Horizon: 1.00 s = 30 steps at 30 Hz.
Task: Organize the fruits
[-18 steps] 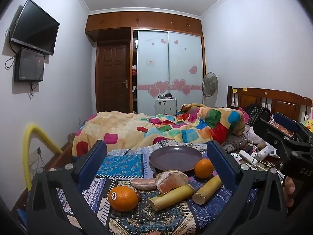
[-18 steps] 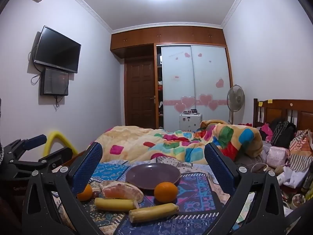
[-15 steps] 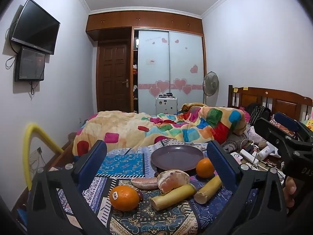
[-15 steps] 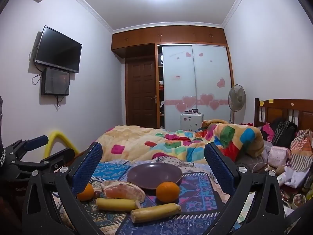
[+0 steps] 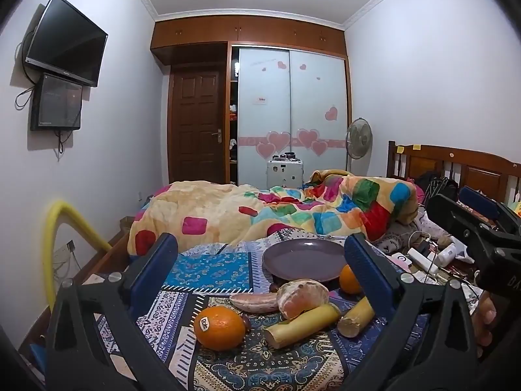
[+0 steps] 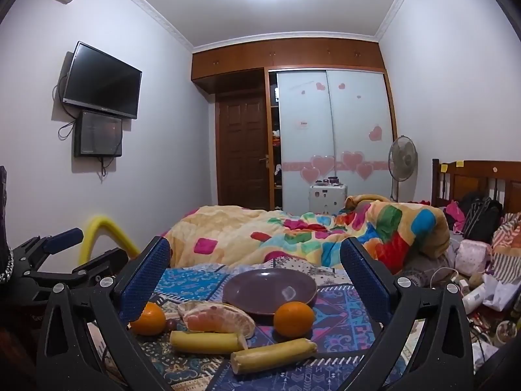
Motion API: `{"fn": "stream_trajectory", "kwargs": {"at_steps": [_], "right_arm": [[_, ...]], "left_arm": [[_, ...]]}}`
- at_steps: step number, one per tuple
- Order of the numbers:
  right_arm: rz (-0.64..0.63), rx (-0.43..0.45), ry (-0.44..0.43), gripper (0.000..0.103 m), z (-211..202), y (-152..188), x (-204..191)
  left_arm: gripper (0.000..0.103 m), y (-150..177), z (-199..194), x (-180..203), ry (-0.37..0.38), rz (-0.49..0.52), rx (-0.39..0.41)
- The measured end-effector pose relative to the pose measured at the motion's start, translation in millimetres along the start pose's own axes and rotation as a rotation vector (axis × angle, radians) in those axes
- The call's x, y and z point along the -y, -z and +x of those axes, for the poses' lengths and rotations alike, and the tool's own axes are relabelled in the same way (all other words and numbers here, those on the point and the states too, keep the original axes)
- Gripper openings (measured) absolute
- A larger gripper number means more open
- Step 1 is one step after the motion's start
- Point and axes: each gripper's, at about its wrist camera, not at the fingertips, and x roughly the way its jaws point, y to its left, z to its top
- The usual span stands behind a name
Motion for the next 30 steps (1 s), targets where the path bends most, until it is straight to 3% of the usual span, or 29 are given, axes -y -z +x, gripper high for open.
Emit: {"fn": "stream_trajectory", "kwargs": {"at_steps": [30], "right_arm": [[-0.007, -0.021, -0.007, 0.103, 6.3, 1.3, 0.1]], "left_arm": [[0.103, 3.4, 3.3, -2.5, 0.005, -0.015, -0.003]]}}
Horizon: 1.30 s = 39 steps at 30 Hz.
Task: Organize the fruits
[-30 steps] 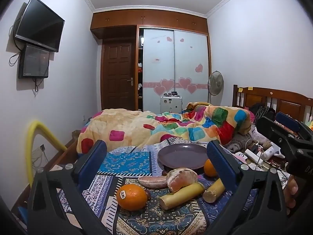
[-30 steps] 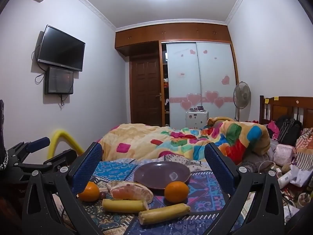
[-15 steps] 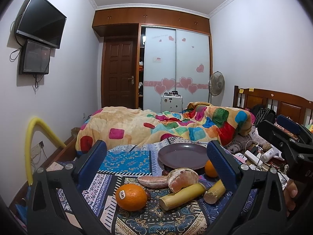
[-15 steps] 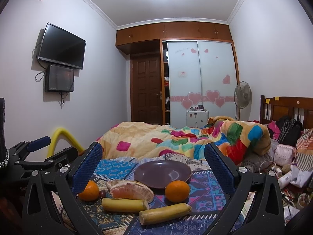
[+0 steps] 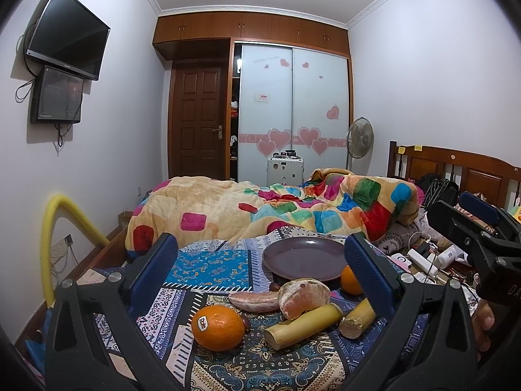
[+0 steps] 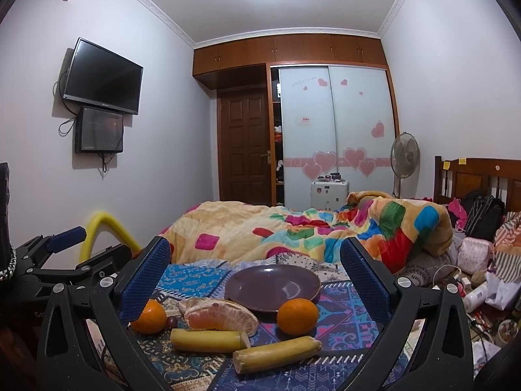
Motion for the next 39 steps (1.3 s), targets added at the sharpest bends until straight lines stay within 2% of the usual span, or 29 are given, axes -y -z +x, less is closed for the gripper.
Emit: {"fn": "stream_trajectory", "kwargs": {"at_steps": [26, 39], "right_arm": [[0.004, 0.002, 0.000, 0.103, 0.0, 0.2, -0.9], [0.021, -0.025, 0.001, 0.103, 7.6, 4.0, 1.9]], "left_arm": [[0.103, 1.2, 1.9, 1.1, 0.005, 0.001, -0.004], [0.103, 4.8, 9.3, -2.8, 0.000, -0.001, -0.023]]}}
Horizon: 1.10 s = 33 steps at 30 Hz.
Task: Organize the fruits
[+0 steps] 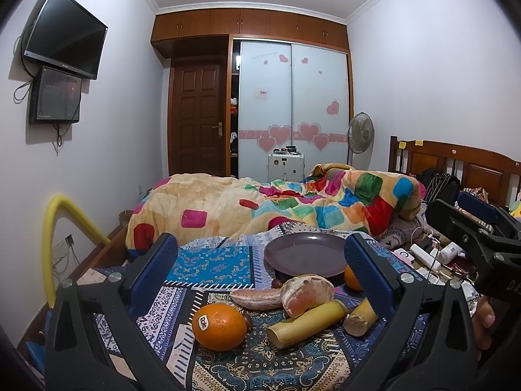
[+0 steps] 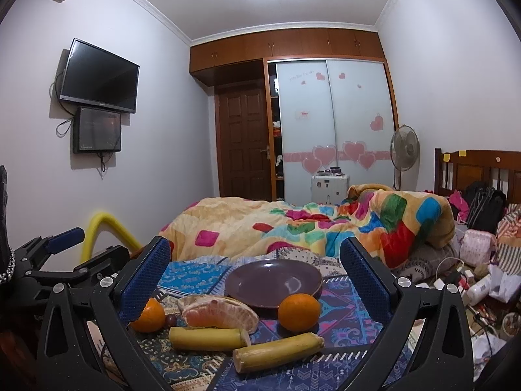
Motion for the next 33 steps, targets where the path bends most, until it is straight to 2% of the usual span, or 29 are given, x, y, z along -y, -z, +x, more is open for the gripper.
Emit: {"fn": "stream_trajectory", "kwargs": {"at_steps": [6, 9, 17, 24, 27, 33], "right_arm": [[-0.028, -0.044, 0.028, 0.103, 13.8, 5.9, 3.3], [-0.061, -0.076, 0.051, 0.103, 23.1, 9.6, 8.6], [-0.125, -0.200, 0.095, 0.103, 58.3, 26.8, 27.5], [-0.127, -0.341, 0.067, 0.103, 89.2, 44.1, 44.3], [-0.114, -0.393, 0.042, 0.103, 97.1, 47.5, 50.9], [-0.079, -0.502, -0.013, 0.094, 118.2, 57.4, 58.3]], "left_arm": [[0.103, 3.8, 16.7, -10.2, -0.018, -0.007, -0.044], [0.103, 9.2, 30.4, -17.9, -0.025, 0.005, -0.090], [0.103, 34.0, 84.4, -42.7, -0.013, -0.006, -0.291], [0.103, 59.0, 121.9, -54.7, 0.017, -0.012, -0.460], [0.103, 64.9, 127.5, -56.2, 0.022, -0.009, -0.502], [0.091, 77.3, 137.1, -56.4, 0.042, -0.006, -0.578]]}}
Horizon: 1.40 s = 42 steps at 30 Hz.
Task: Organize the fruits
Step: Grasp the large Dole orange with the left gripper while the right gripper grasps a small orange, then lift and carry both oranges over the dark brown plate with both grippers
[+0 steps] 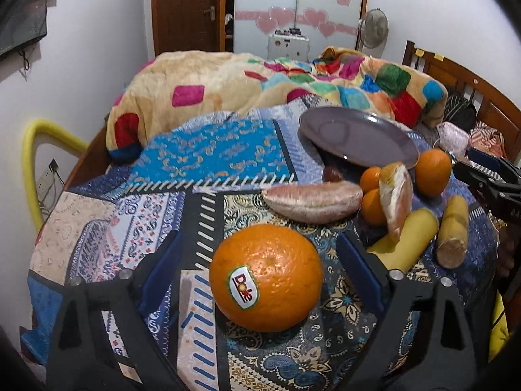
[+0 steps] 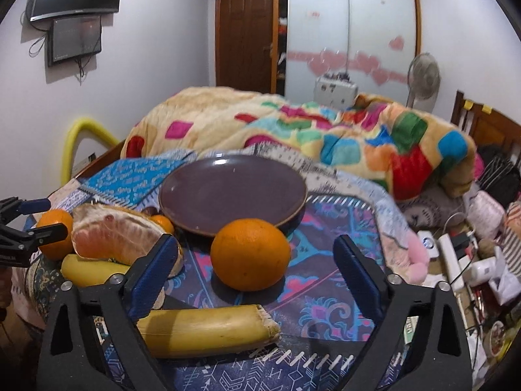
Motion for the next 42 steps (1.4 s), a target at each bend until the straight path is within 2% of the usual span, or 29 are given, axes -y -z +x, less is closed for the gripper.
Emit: {"fn": "stream_trajectory", "kwargs": {"at_steps": [8, 10, 15, 17, 26, 36, 42], "right_arm": [[-0.005, -0.084, -0.023, 0.088, 22.0, -0.7, 2.6], [0.006, -0.103, -0.026, 0.080, 27.7, -1.7, 5.2], [0.024, -0.180, -0.053, 0.073, 43.3, -0.2, 6.7], [0.024, -0.188, -0.073, 0.066, 44.4, 1.2, 5.7], [0.001, -0.175, -0.065, 0.063, 36.8, 1.0, 3.0], [0.017, -0.085, -0.043, 0.063, 9.0, -22.1, 15.9], [0.036, -0.016, -0.021, 0.063, -6.8, -45.9, 28.7]], "left_arm": [[0.077, 2.5, 12.0, 2.1, 0.018, 0.003, -0.046], [0.075, 1.9, 15.7, 1.1, 0.015, 0.001, -0.055], [0.069, -0.1, 16.5, 3.1, 0.025, -0.004, -0.048], [0.069, -1.1, 15.7, 4.0, 0.019, 0.003, -0.045], [0.067, -9.1, 8.7, 5.2, 0.006, 0.021, -0.032], [0.067, -56.8, -23.0, 17.3, -0.011, 0.066, 0.094], [0.067, -86.7, -28.6, 27.2, 0.015, 0.066, 0.151]]}}
